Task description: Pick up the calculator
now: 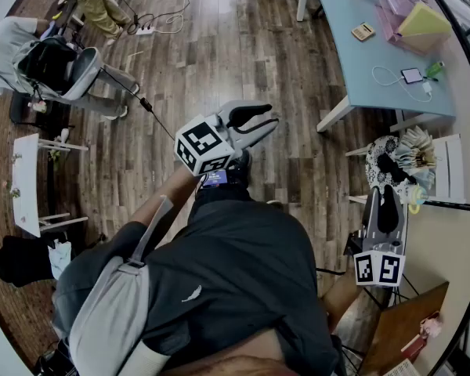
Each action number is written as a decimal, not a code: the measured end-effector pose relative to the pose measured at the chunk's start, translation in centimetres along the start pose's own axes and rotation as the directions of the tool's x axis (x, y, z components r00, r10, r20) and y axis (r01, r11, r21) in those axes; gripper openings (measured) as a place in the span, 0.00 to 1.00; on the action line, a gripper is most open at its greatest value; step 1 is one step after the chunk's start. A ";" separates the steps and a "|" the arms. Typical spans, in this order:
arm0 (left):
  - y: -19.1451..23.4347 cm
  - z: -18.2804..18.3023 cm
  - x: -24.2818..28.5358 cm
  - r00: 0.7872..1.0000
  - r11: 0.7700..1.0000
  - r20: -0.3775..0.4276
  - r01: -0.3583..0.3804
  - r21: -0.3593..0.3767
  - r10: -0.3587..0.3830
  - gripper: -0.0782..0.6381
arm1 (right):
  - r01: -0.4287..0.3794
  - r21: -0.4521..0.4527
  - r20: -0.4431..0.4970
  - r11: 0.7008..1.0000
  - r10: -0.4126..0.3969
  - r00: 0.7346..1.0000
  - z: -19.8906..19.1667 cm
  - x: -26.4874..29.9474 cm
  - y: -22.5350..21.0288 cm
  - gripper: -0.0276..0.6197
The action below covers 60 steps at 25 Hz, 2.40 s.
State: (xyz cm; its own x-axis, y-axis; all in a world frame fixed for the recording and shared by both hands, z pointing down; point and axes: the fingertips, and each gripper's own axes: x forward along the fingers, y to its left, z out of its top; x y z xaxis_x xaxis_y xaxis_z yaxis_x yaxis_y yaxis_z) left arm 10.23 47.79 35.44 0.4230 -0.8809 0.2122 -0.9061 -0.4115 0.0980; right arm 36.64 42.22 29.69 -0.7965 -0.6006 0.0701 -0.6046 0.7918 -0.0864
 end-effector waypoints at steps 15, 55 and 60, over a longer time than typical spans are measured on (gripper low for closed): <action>8.6 1.5 3.4 0.997 0.997 0.010 0.074 -0.028 -0.074 0.29 | 0.039 -0.023 -0.038 0.999 -0.040 0.998 1.6 8.6 0.5 0.21; 31.3 3.7 7.4 0.999 1.000 0.037 -0.004 -0.030 0.005 0.29 | -0.021 0.036 -0.036 0.999 0.023 0.999 5.4 34.9 -0.9 0.21; 30.6 5.0 10.5 0.999 0.999 0.023 -0.028 -0.022 0.029 0.29 | -0.080 0.048 -0.037 0.996 0.081 0.996 5.9 37.2 -4.5 0.21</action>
State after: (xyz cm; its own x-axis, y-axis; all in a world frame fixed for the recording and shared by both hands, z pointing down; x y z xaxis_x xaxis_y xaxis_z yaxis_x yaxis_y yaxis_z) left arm -13.07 24.74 35.86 0.3967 -0.8975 0.1926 -0.9175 -0.3813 0.1130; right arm 9.73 15.70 26.80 -0.8424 -0.5297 0.0991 -0.5388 0.8308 -0.1396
